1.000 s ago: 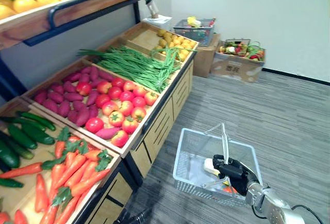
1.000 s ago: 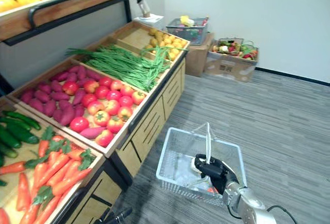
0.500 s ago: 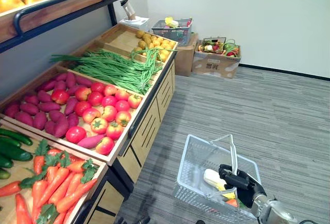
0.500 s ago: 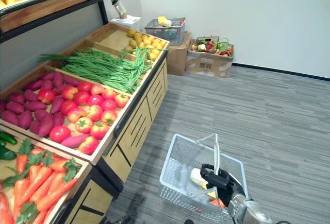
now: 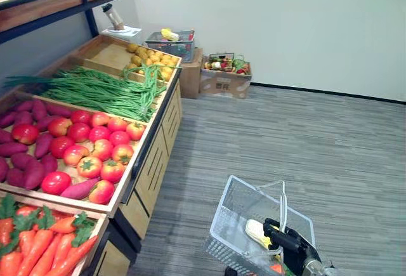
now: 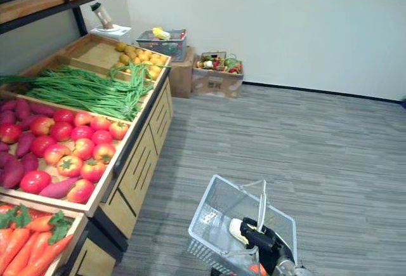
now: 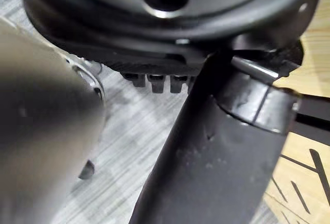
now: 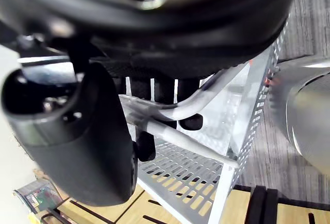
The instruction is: Pick vegetable in the basket
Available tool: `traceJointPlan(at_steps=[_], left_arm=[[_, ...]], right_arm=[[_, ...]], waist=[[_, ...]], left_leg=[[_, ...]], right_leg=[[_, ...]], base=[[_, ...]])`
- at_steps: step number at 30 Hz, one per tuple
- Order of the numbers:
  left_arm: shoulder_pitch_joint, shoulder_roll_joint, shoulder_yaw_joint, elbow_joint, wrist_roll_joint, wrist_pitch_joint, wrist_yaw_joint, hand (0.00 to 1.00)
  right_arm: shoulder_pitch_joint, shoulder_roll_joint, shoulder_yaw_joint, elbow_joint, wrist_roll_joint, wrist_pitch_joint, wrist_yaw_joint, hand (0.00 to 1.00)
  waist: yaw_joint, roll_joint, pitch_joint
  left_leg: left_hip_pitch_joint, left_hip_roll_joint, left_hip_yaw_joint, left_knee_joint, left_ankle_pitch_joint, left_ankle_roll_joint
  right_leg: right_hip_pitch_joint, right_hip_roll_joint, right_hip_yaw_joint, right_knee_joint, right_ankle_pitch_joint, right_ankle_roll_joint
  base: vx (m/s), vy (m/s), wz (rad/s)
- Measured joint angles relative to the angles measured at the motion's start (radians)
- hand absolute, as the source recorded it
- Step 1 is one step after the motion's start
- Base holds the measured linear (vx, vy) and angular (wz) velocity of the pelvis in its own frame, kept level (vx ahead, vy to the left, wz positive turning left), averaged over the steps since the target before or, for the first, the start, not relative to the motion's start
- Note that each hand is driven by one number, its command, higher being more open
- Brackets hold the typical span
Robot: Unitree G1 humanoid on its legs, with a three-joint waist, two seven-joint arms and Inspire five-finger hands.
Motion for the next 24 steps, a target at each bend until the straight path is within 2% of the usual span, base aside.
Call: traceJointPlan(at_steps=[1, 2, 4, 5, 6, 7, 8, 9, 11, 12, 13, 14, 15, 16, 18, 21, 23, 24], left_arm=[[0.005, 0.006, 0.008, 0.0, 0.003, 0.0, 0.006, 1.0], [0.01, 0.006, 0.008, 0.0, 0.011, 0.001, 0.015, 1.0], [0.009, 0.008, 0.009, -0.001, 0.014, 0.001, 0.024, 1.0], [0.008, 0.004, 0.015, -0.012, 0.021, 0.006, 0.026, 1.0], [0.009, 0.002, 0.016, -0.014, 0.021, 0.008, 0.026, 1.0], [0.007, 0.001, 0.017, -0.017, 0.031, 0.008, 0.026, 1.0], [0.001, 0.002, 0.017, -0.017, 0.033, 0.008, 0.025, 1.0], [-0.006, -0.001, 0.018, -0.017, 0.033, 0.01, 0.023, 1.0], [-0.008, -0.007, 0.017, -0.019, 0.034, 0.024, 0.019, 1.0], [-0.008, -0.006, 0.03, -0.021, 0.032, 0.021, 0.015, 1.0], [-0.007, -0.007, 0.049, -0.019, 0.029, 0.018, 0.009, 1.0], [-0.007, -0.008, 0.051, -0.019, 0.028, 0.018, 0.004, 1.0], [-0.007, -0.008, 0.05, -0.018, 0.028, 0.019, 0.0, 1.0], [-0.006, -0.012, 0.05, -0.017, 0.028, 0.02, -0.006, 1.0], [-0.002, -0.024, 0.051, -0.02, 0.028, 0.014, -0.009, 1.0], [0.005, -0.058, 0.052, -0.021, 0.028, 0.005, -0.009, 1.0], [0.003, -0.065, 0.055, -0.028, 0.028, 0.005, -0.014, 1.0], [0.003, -0.066, 0.055, -0.029, 0.028, 0.005, -0.016, 1.0]], right_arm=[[0.0, 0.0, 0.0, 0.0, 0.0, -0.012, 0.0, 0.0], [0.0, 0.0, 0.0, 0.0, -0.001, -0.012, 0.0, 0.0], [-0.001, 0.0, 0.0, 0.0, -0.002, -0.012, 0.0, 0.0], [-0.003, -0.001, -0.001, -0.001, -0.001, -0.012, 0.0, 0.0], [-0.003, -0.001, -0.001, -0.002, -0.001, -0.012, 0.0, 0.0], [-0.004, -0.003, -0.006, -0.009, -0.001, -0.006, 0.0, 0.0], [-0.005, -0.003, -0.011, -0.015, 0.0, 0.004, 0.0, 0.0], [-0.005, -0.003, -0.024, -0.03, 0.0, 0.02, 0.0, 0.0], [-0.008, -0.006, -0.034, -0.033, 0.0, 0.025, 0.001, 0.0], [-0.016, -0.008, -0.034, -0.033, 0.0, 0.024, 0.005, 0.0], [-0.021, -0.015, -0.034, -0.034, 0.0, 0.024, 0.009, 0.0], [-0.025, -0.028, -0.034, -0.034, 0.0, 0.023, 0.011, 0.0], [-0.029, -0.035, -0.034, -0.034, -0.001, 0.023, 0.011, 0.0], [-0.033, -0.049, -0.034, -0.034, -0.001, 0.023, 0.011, 0.0], [-0.034, -0.062, -0.034, -0.033, -0.002, 0.023, 0.012, 0.0], [-0.054, -0.073, -0.033, -0.021, -0.005, 0.023, 0.012, 0.0], [-0.082, -0.09, -0.033, -0.003, -0.005, 0.023, 0.009, 0.0], [-0.086, -0.096, -0.033, -0.001, -0.005, 0.024, 0.007, 0.0]], waist=[[0.0, -0.007, 0.003], [0.001, -0.011, 0.007], [0.003, -0.001, 0.017], [0.003, 0.022, 0.024], [0.002, 0.032, 0.02], [0.0, 0.044, 0.014], [0.001, 0.042, 0.012], [0.002, 0.04, 0.003], [0.008, 0.038, -0.027], [0.013, 0.041, -0.028], [0.02, 0.046, -0.031], [0.026, 0.049, -0.032], [0.03, 0.052, -0.032], [0.036, 0.05, -0.028], [0.05, 0.044, -0.024], [0.053, 0.044, -0.024], [0.051, 0.044, -0.024], [0.051, 0.044, -0.023]], left_leg=[[0.005, 0.0, 0.009, 0.002, -0.003, -0.015], [0.019, 0.006, 0.015, 0.002, -0.011, -0.029], [0.047, 0.033, 0.025, -0.005, -0.022, -0.058], [0.072, 0.068, 0.029, -0.024, -0.025, -0.091], [0.08, 0.086, 0.029, -0.033, -0.022, -0.104], [0.099, 0.117, 0.025, -0.036, -0.009, -0.13], [0.099, 0.131, 0.019, -0.017, -0.003, -0.138], [0.076, 0.155, -0.004, 0.069, 0.0, -0.138], [-0.006, 0.207, -0.024, 0.265, 0.039, -0.075], [-0.053, 0.244, -0.026, 0.395, 0.101, 0.0], [-0.104, 0.276, -0.045, 0.517, 0.184, 0.028], [-0.149, 0.28, -0.074, 0.616, 0.172, 0.019], [-0.18, 0.274, -0.09, 0.672, 0.152, 0.014], [-0.234, 0.244, -0.108, 0.734, 0.105, 0.004], [-0.264, 0.2, -0.099, 0.681, 0.064, -0.008], [-0.282, 0.149, -0.085, 0.407, 0.04, -0.024], [-0.283, 0.083, -0.127, 0.137, 0.071, -0.057], [-0.282, 0.066, -0.144, 0.088, 0.09, -0.057]], right_leg=[[0.003, -0.004, -0.005, -0.091, 0.011, 0.012], [0.009, -0.01, -0.025, -0.132, 0.048, 0.02], [0.02, 0.004, -0.07, -0.121, 0.092, 0.001], [0.02, 0.027, -0.1, -0.074, 0.1, -0.026], [0.013, 0.039, -0.111, -0.044, 0.083, -0.048], [-0.005, 0.057, -0.131, 0.036, 0.019, -0.089], [-0.014, 0.058, -0.136, 0.082, -0.018, -0.094], [-0.017, 0.064, -0.15, 0.142, -0.076, -0.104], [0.0, 0.093, -0.153, 0.148, -0.115, -0.125], [0.043, 0.122, -0.146, 0.112, -0.122, -0.134], [0.089, 0.152, -0.13, 0.07, -0.128, -0.144], [0.115, 0.17, -0.117, 0.045, -0.134, -0.153], [0.134, 0.178, -0.106, 0.029, -0.137, -0.157], [0.184, 0.187, -0.087, -0.006, -0.141, -0.164], [0.235, 0.186, -0.07, -0.028, -0.144, -0.169], [0.283, 0.181, -0.044, -0.055, -0.15, -0.168], [0.285, 0.159, -0.025, -0.055, -0.16, -0.151], [0.286, 0.151, -0.02, -0.053, -0.165, -0.143]], base=[[0.06, -0.091, -0.23], [0.16, -0.145, -0.2], [0.24, -0.143, -0.13], [0.22, -0.118, -0.02], [0.36, -0.207, 0.11], [0.31, -0.196, 0.14], [0.39, -0.273, 0.19], [0.33, -0.27, 0.08], [0.34, -0.291, -0.08], [0.33, -0.295, -0.29], [0.38, -0.318, -0.39], [0.31, -0.223, -0.36], [0.29, -0.167, -0.4], [0.22, -0.105, -0.32], [0.28, -0.091, -0.35], [0.21, -0.007, -0.27], [0.23, 0.079, -0.23], [0.25, 0.145, -0.16]])
